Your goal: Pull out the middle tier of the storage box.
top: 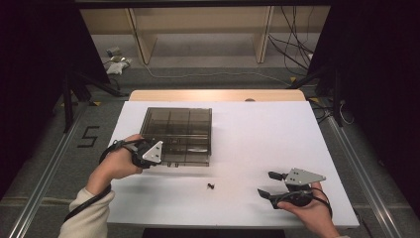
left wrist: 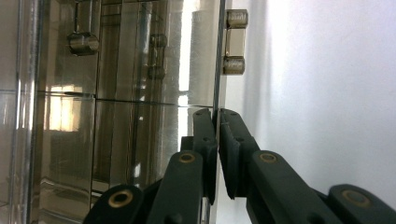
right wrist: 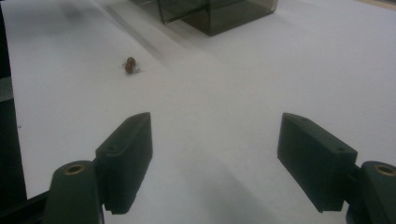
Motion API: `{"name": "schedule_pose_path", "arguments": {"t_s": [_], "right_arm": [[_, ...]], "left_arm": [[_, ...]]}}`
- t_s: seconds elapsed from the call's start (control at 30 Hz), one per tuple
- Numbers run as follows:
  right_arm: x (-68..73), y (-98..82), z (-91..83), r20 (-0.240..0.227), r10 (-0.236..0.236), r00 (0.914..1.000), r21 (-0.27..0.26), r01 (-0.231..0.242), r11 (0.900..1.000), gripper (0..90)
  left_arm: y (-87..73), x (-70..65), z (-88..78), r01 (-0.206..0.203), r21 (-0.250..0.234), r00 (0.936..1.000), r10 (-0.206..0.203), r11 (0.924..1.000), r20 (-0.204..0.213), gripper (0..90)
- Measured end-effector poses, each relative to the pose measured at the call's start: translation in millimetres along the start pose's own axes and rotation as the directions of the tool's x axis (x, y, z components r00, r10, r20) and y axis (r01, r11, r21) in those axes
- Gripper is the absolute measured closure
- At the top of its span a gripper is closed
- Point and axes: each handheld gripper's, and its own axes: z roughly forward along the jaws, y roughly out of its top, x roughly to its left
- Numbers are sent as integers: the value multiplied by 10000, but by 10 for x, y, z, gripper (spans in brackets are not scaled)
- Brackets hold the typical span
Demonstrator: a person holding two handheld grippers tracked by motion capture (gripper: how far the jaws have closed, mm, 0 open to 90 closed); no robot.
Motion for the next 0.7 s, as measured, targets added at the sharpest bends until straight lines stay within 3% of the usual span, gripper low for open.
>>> {"name": "schedule_pose_path", "arguments": {"t_s": [0.7], "right_arm": [[2,3,-5,-30,-34,10000,-45,34,10000,275]], "left_arm": [[-2,-31,2,-8,-28,9999,8,10000,100,855]]}}
